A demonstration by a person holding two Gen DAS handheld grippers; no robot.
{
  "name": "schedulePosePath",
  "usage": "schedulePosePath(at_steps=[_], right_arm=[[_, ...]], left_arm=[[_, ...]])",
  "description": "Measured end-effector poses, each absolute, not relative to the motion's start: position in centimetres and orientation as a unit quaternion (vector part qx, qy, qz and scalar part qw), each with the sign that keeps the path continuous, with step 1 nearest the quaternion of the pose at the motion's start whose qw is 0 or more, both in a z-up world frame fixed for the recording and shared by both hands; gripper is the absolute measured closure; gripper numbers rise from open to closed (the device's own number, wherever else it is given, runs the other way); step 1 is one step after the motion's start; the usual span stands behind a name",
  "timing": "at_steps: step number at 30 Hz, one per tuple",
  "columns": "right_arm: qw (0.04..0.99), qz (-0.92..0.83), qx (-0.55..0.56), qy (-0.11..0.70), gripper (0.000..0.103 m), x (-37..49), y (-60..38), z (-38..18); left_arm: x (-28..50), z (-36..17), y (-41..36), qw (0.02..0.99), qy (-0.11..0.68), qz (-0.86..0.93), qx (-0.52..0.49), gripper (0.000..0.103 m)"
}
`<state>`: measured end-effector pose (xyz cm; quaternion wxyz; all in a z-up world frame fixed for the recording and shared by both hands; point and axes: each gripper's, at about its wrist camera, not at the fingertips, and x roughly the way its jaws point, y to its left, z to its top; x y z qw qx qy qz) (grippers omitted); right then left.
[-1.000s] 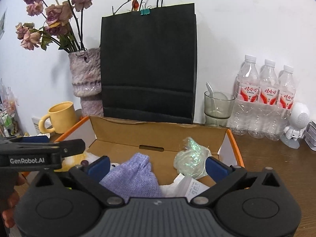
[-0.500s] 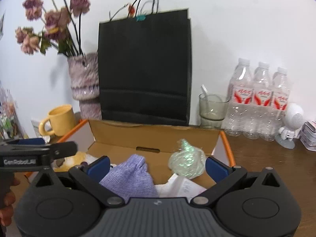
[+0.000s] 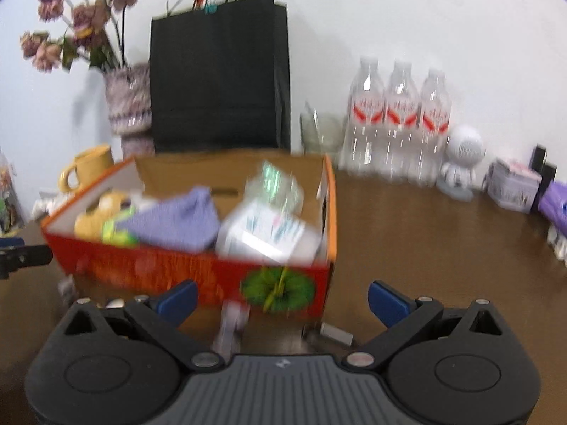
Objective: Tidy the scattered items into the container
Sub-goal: 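Grasp a second candy wrapper with the left gripper while the right grasps the clear packet, then carry the wrapper and clear packet over the box and release them inside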
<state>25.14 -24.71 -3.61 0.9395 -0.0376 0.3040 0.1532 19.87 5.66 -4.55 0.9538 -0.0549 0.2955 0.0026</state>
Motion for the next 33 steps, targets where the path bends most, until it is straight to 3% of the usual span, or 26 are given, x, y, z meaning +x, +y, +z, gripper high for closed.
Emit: schedulePosePath(at_steps=[11, 14, 16, 17, 19, 20, 22, 33], right_arm=[[0.927, 0.167, -0.049, 0.331, 0.027, 25.6, -21.3, -6.7], [0.927, 0.165, -0.049, 0.333, 0.034, 26.0, -20.8, -6.8], [0.924, 0.167, -0.048, 0.341, 0.053, 26.4, -20.5, -7.1], [0.923, 0.168, -0.050, 0.343, 0.057, 26.5, -20.4, -7.2], [0.923, 0.172, -0.054, 0.341, 0.078, 26.3, -20.4, -7.2], [0.922, 0.176, -0.053, 0.341, 0.087, 26.2, -20.4, -7.1], [0.922, 0.178, -0.056, 0.339, 0.087, 25.9, -20.3, -7.1], [0.927, 0.187, -0.048, 0.323, 0.088, 25.0, -20.8, -6.4]], left_arm=[[21.1, -7.0, 4.6, 0.946, 0.324, -0.013, -0.026, 0.008], [21.7, -7.5, 4.6, 0.942, 0.335, -0.015, -0.021, 0.018], [21.7, -7.7, 4.4, 0.942, 0.335, -0.014, -0.005, 0.029], [21.6, -7.7, 4.3, 0.943, 0.333, -0.013, 0.005, 0.034], [21.4, -7.6, 4.3, 0.944, 0.329, -0.020, 0.006, 0.058], [21.3, -7.5, 4.4, 0.944, 0.328, -0.025, 0.006, 0.062], [21.0, -7.4, 4.4, 0.944, 0.327, -0.029, 0.007, 0.096], [19.7, -6.6, 3.9, 0.951, 0.306, -0.046, 0.004, 0.099]])
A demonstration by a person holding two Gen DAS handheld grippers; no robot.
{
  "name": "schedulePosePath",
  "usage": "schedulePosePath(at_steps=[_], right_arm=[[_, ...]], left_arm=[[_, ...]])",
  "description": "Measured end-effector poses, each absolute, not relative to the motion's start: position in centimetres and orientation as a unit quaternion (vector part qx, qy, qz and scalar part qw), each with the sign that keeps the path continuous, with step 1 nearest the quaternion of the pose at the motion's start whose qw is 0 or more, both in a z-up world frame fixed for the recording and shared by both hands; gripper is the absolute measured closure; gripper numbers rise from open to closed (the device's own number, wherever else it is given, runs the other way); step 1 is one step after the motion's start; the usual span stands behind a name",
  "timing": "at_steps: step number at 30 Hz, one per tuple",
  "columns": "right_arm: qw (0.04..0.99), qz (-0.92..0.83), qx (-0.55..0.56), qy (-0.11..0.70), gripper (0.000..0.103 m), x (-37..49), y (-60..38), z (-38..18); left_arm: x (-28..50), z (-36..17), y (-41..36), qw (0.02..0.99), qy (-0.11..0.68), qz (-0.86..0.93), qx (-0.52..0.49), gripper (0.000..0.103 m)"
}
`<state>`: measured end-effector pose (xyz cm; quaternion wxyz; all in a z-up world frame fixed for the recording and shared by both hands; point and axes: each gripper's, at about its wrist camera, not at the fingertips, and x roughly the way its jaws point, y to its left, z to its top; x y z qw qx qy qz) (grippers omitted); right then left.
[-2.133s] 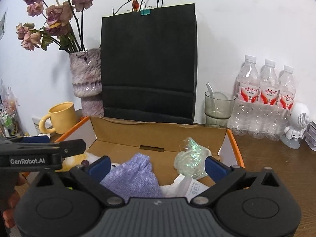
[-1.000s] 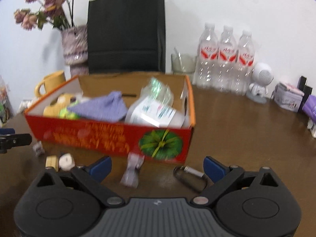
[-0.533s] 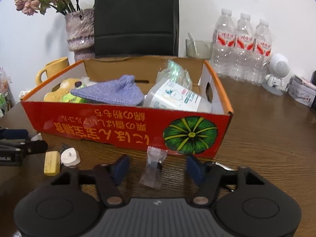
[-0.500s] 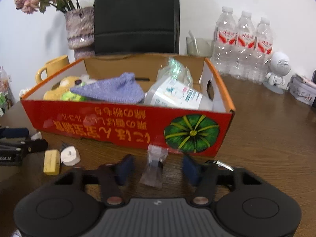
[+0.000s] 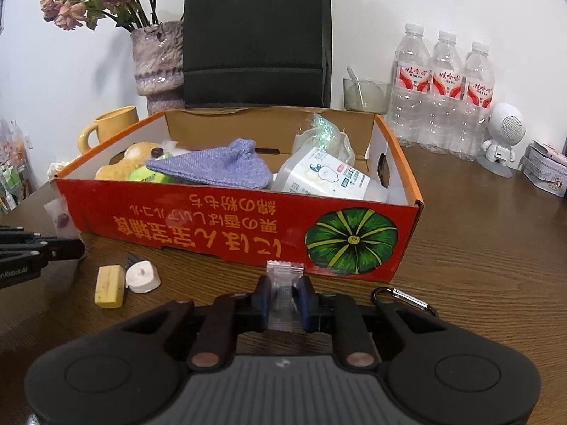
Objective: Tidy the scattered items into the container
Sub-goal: 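Carry the wrapper and clear packet over the box and release them inside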
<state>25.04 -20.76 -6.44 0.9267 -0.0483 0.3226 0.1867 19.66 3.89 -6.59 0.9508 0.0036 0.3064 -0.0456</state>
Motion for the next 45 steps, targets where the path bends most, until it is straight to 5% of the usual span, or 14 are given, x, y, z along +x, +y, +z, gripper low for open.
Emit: schedulePosePath(at_steps=[19, 36, 38, 39, 40, 42, 43, 45], right_arm=[[0.952, 0.213, -0.016, 0.221, 0.088, 23.8, -20.1, 1.4], [0.944, 0.209, -0.032, 0.254, 0.088, 34.9, -15.5, -0.9], [0.940, 0.210, -0.039, 0.265, 0.086, 35.3, -15.4, -1.1], [0.939, 0.210, -0.041, 0.270, 0.077, 35.5, -15.4, -1.2], [0.938, 0.207, -0.041, 0.275, 0.049, 35.6, -15.4, -1.3], [0.941, 0.195, -0.043, 0.274, 0.012, 35.5, -15.5, -1.2], [0.943, 0.190, -0.046, 0.269, 0.008, 35.3, -15.6, -1.1], [0.943, 0.192, -0.044, 0.267, 0.004, 35.2, -15.9, -0.8]], left_arm=[[20.9, 1.6, 1.6, 0.975, 0.201, -0.091, -0.025, 0.099], [32.0, -2.0, 2.0, 0.967, 0.243, -0.064, -0.035, 0.099], [32.3, -2.1, 2.1, 0.966, 0.249, -0.054, -0.037, 0.087], [32.4, -2.0, 2.2, 0.966, 0.252, -0.047, -0.037, 0.057], [32.3, -2.0, 2.3, 0.966, 0.252, -0.036, -0.037, 0.029], [32.0, -1.6, 2.4, 0.970, 0.243, 0.003, -0.026, 0.011], [31.9, -1.4, 2.5, 0.971, 0.239, 0.017, -0.021, 0.000], [31.6, -1.2, 2.9, 0.972, 0.230, 0.030, -0.024, 0.000]])
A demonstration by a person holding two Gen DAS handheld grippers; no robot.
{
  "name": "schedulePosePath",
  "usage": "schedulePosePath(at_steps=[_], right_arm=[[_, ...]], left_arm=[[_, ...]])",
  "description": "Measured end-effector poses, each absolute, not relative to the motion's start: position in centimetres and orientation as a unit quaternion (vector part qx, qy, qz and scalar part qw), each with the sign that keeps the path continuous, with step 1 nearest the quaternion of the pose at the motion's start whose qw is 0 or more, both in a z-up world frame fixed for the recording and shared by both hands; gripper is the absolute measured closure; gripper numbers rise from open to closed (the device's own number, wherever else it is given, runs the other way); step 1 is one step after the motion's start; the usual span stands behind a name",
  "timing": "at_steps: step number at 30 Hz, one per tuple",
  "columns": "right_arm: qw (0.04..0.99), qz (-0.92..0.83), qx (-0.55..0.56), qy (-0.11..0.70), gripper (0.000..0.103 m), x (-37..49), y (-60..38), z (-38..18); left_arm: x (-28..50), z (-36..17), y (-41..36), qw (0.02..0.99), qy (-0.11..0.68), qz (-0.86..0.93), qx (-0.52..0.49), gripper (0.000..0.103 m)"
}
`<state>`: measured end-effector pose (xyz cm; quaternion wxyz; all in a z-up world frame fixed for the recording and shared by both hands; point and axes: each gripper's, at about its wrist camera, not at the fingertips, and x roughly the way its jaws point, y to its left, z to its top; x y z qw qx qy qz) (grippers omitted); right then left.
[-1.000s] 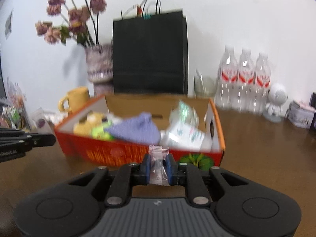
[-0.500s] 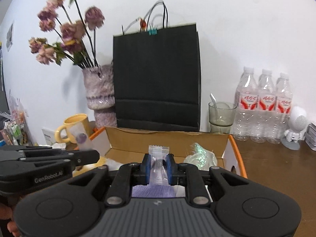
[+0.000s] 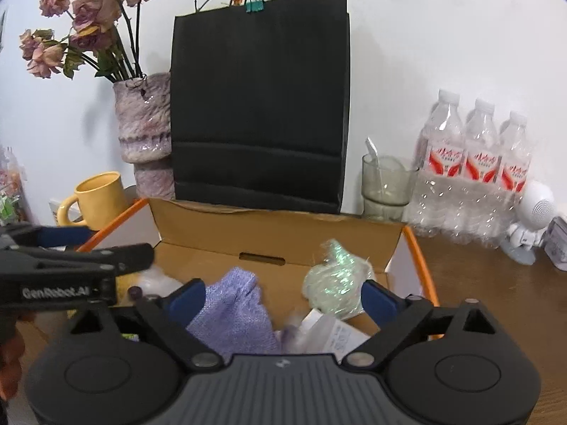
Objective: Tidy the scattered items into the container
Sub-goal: 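Carry the wrapper and clear packet over the box and release them inside, then grasp the yellow block with the left gripper while the right grasps the black carabiner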
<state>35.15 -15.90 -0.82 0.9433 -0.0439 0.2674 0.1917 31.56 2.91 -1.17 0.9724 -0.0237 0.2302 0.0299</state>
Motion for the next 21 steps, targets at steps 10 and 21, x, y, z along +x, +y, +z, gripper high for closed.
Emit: schedulePosePath(at_steps=[10, 21], right_arm=[[0.943, 0.194, -0.044, 0.265, 0.001, 34.8, -16.1, -0.6], [0.953, 0.178, -0.037, 0.241, 0.001, 29.9, -21.0, 0.6]], left_arm=[[30.9, -0.5, 2.7, 0.974, 0.224, 0.022, -0.031, 0.000], [24.2, -0.5, 1.7, 0.972, 0.233, 0.006, -0.027, 0.000]])
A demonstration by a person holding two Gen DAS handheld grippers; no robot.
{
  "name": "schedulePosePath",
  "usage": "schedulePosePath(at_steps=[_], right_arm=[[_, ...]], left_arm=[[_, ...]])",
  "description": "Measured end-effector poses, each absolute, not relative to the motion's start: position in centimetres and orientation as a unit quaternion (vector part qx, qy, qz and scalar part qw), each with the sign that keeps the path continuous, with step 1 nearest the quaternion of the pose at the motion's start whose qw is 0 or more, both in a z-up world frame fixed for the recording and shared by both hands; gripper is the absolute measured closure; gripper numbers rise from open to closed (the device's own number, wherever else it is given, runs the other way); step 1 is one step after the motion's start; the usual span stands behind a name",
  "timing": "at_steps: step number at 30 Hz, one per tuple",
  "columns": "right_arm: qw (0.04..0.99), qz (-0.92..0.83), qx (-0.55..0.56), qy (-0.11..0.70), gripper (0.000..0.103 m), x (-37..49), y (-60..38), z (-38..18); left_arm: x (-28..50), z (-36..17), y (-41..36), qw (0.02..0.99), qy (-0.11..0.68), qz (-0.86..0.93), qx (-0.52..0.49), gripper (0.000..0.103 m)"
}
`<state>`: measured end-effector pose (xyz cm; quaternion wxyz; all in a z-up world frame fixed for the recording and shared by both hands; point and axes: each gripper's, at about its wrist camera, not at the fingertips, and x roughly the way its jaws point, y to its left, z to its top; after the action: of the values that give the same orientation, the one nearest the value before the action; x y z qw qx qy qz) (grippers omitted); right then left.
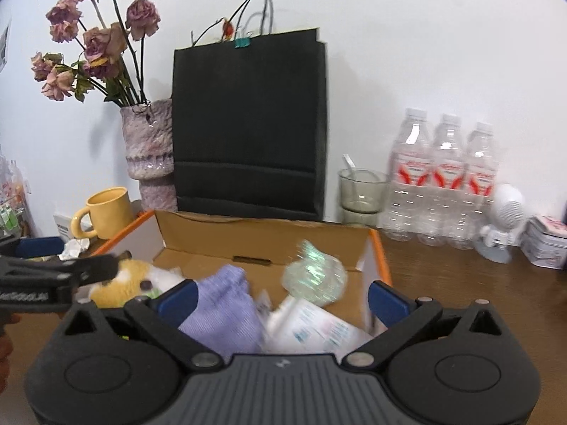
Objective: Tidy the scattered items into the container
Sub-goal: 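Grasp the yellow block with the left gripper while the right grasps the black carabiner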
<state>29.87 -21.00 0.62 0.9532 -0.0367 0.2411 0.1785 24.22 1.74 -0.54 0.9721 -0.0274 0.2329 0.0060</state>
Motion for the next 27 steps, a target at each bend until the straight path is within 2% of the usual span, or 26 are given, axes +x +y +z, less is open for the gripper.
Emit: schedulePosePath(at_steps=[9, 11, 14, 15, 17, 20, 22, 24, 27], right_arm=[[0.946, 0.117, -0.048, 0.300, 0.001, 25.2, -28.9, -3.6], [0.941, 0.114, -0.047, 0.315, 0.005, 24.9, -29.8, -5.1], [0.935, 0.135, -0.039, 0.325, 0.012, 25.3, -30.0, -6.3], [0.935, 0.144, -0.039, 0.323, 0.014, 25.6, -29.7, -6.5], [0.934, 0.158, -0.058, 0.314, 0.018, 26.1, -28.7, -6.9], [0.930, 0.169, -0.078, 0.318, 0.032, 27.6, -27.6, -7.3], [0.922, 0.191, -0.062, 0.332, 0.064, 28.1, -27.7, -7.5], [0.919, 0.192, -0.061, 0.339, 0.080, 27.8, -27.9, -7.2], [0.917, 0.197, -0.057, 0.342, 0.081, 26.8, -28.1, -7.0]], left_arm=[[19.4, -5.3, -0.6, 0.949, 0.315, 0.000, -0.033, 0.000], [19.3, -6.2, -0.9, 0.942, 0.332, 0.004, -0.046, 0.001], [19.6, -7.0, -1.3, 0.937, 0.345, 0.013, -0.055, 0.009], [19.8, -7.2, -1.5, 0.935, 0.349, 0.017, -0.055, 0.015], [19.9, -7.4, -1.9, 0.936, 0.348, 0.027, -0.049, 0.020], [19.9, -7.3, -2.4, 0.937, 0.346, 0.035, -0.039, 0.038], [19.8, -7.2, -2.8, 0.937, 0.346, 0.037, -0.030, 0.065], [19.6, -7.1, -2.8, 0.938, 0.345, 0.036, -0.026, 0.081], [19.2, -7.1, -2.6, 0.938, 0.344, 0.025, -0.040, 0.081]])
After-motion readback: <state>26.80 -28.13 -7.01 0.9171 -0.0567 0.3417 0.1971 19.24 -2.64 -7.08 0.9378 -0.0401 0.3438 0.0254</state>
